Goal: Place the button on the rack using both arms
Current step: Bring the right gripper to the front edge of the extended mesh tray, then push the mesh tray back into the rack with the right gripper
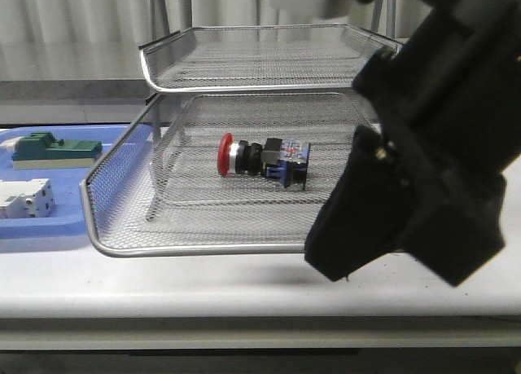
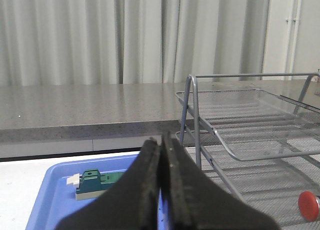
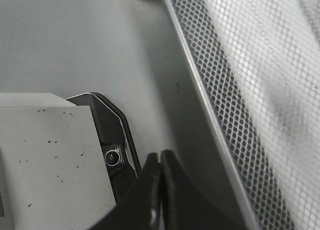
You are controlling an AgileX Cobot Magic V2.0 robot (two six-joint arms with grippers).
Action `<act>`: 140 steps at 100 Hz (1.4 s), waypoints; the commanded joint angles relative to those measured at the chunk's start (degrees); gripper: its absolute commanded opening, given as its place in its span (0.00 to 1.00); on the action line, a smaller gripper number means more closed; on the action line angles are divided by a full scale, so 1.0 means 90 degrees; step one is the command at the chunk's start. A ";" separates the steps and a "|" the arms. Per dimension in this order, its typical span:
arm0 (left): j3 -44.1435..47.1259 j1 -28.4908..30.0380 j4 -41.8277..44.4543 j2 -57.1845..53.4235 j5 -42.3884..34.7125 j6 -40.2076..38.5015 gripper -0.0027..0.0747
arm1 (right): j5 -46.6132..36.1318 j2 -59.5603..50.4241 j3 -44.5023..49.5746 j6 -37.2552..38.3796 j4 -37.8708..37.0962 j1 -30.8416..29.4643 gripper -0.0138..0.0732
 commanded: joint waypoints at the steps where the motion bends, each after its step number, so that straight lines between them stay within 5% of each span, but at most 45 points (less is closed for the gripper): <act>1: -0.0172 0.0042 -0.0074 0.0062 -0.0468 -0.0036 0.01 | -0.0429 0.0074 -0.0146 -0.0089 0.0075 0.0112 0.09; 69: -0.0172 0.0042 -0.0074 0.0062 -0.0468 -0.0036 0.01 | -0.2193 0.1301 -0.0222 -0.0089 -0.0101 0.0150 0.09; 140: -0.0172 0.0042 -0.0074 0.0062 -0.0468 -0.0036 0.01 | -0.1485 0.2183 -0.2162 -0.0083 -0.0697 -0.1237 0.09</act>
